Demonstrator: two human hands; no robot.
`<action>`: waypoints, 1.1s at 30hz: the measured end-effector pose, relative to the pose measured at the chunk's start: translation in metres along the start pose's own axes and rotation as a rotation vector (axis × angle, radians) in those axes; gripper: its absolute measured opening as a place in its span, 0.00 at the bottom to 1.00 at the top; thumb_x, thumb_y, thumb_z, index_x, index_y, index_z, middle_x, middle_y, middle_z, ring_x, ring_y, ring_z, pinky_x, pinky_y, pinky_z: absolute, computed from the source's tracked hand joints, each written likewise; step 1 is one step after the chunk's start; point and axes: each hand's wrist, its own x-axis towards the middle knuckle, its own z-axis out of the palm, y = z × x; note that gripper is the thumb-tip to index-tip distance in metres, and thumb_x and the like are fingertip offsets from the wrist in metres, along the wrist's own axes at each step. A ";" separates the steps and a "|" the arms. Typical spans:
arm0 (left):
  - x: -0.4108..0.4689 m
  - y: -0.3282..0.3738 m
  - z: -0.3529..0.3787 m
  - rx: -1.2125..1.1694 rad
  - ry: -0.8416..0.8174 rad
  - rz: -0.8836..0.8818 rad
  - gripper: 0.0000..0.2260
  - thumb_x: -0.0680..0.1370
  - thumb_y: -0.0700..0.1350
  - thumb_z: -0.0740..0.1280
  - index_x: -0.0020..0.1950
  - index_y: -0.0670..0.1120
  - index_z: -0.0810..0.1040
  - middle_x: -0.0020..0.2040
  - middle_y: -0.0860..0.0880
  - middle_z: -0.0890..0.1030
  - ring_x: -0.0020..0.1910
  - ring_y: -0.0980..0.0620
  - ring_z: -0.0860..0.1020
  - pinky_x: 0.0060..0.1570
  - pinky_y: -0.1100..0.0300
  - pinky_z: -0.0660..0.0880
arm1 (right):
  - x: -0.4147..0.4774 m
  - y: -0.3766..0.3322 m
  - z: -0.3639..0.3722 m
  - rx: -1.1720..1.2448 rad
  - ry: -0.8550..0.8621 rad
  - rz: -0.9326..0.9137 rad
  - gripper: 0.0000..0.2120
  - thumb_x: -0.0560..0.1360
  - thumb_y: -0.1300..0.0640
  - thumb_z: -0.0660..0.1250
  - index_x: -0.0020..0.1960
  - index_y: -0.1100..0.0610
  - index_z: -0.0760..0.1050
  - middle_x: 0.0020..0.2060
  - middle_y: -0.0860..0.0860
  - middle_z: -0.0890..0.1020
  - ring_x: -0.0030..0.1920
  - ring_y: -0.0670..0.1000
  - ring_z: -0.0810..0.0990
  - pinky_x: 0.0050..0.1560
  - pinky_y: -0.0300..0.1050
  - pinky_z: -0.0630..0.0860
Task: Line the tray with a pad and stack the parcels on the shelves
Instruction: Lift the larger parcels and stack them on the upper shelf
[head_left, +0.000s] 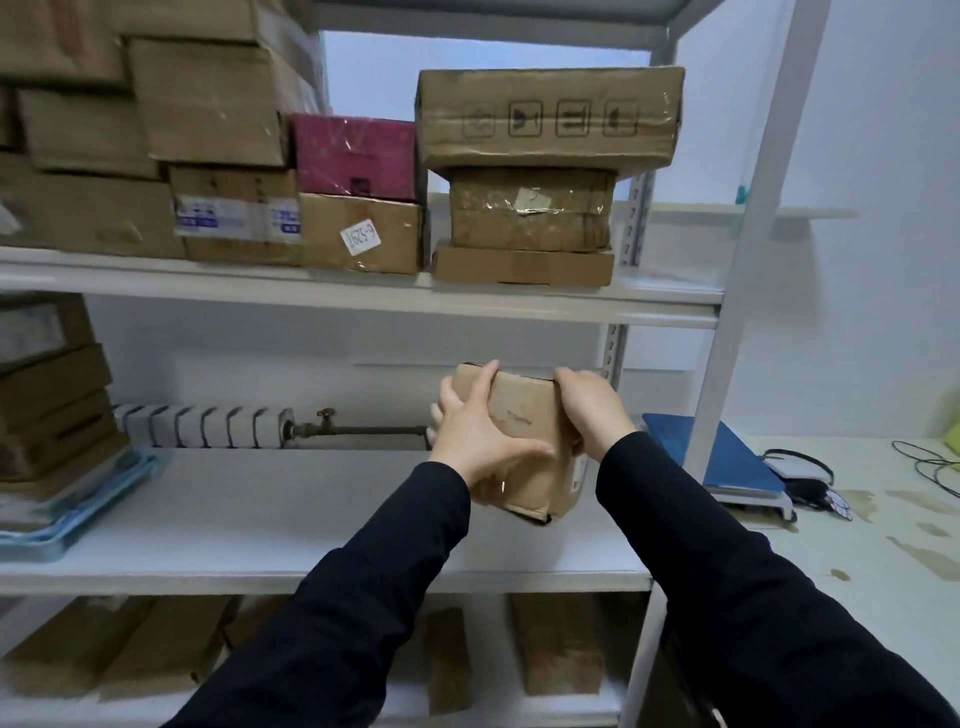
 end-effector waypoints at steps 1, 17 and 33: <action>-0.006 0.003 -0.007 0.039 0.007 0.010 0.53 0.56 0.63 0.78 0.73 0.66 0.49 0.76 0.47 0.43 0.73 0.41 0.50 0.71 0.43 0.54 | -0.011 -0.007 0.000 -0.017 0.010 -0.025 0.14 0.75 0.48 0.53 0.51 0.55 0.72 0.50 0.56 0.78 0.51 0.60 0.77 0.55 0.54 0.76; -0.077 0.007 -0.130 0.038 0.212 0.073 0.40 0.58 0.60 0.76 0.65 0.63 0.60 0.71 0.43 0.53 0.68 0.39 0.58 0.67 0.42 0.62 | -0.148 -0.091 0.031 -0.143 0.005 -0.287 0.19 0.78 0.40 0.51 0.62 0.49 0.70 0.56 0.53 0.76 0.54 0.56 0.75 0.57 0.51 0.74; -0.119 0.000 -0.227 -0.804 0.115 0.217 0.38 0.61 0.47 0.72 0.69 0.50 0.63 0.58 0.48 0.75 0.53 0.50 0.77 0.36 0.64 0.76 | -0.223 -0.131 0.067 -0.250 0.196 -0.578 0.31 0.78 0.39 0.52 0.77 0.45 0.47 0.78 0.55 0.44 0.77 0.55 0.41 0.74 0.55 0.39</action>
